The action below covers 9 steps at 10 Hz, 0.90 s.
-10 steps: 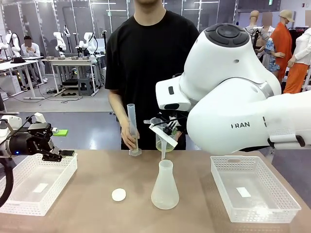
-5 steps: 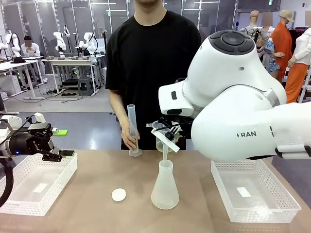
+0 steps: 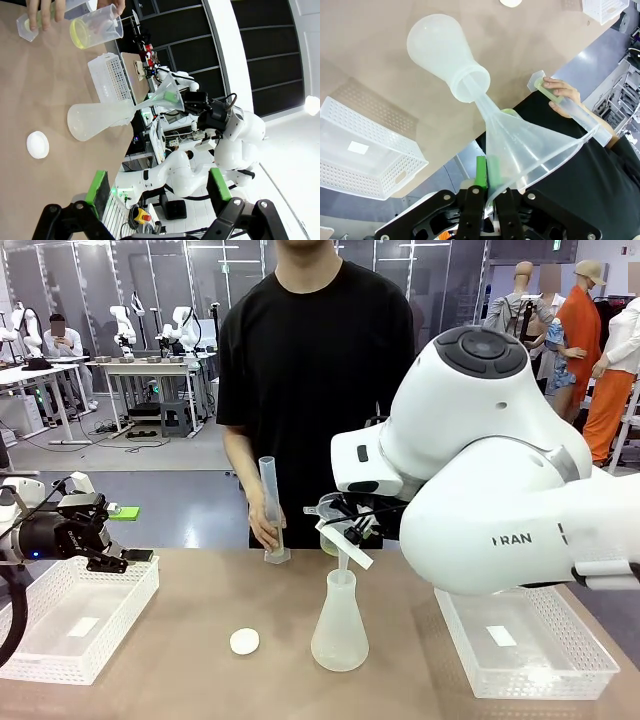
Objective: Prepare the solutions needed for the experiment.
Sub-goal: Pick up the Plastic Funnel and insert it into the Big flask.
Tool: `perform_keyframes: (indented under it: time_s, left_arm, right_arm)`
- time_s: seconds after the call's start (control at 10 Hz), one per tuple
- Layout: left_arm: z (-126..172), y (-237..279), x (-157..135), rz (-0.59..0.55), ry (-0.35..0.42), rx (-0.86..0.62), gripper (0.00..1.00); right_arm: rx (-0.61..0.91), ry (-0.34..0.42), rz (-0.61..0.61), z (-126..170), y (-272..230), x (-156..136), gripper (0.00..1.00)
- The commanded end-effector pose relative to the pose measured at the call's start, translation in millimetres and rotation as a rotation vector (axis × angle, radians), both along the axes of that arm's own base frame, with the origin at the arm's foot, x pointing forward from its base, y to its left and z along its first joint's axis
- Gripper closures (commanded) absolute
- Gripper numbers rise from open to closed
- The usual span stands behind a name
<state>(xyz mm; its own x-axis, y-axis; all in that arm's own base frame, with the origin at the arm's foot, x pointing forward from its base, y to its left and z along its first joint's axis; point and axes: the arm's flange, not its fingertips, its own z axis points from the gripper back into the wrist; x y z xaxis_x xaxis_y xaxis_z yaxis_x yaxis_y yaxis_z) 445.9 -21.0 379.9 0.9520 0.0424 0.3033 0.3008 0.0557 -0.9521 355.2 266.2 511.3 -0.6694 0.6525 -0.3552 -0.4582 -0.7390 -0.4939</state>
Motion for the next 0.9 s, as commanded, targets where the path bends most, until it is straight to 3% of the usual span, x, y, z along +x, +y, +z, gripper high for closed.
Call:
perform_keyframes:
  time_s: [0.0,0.8]
  left_arm:
    - [1.7,-0.1,-0.9,-0.005,0.000,0.008,0.00]
    - [1.7,-0.1,-0.9,-0.005,0.000,0.008,0.00]
  right_arm:
    - [0.026,-0.025,-0.023,-10.6,-2.5,3.1,0.97]
    - [0.027,-0.005,-0.014,-28.2,0.4,-1.1,0.97]
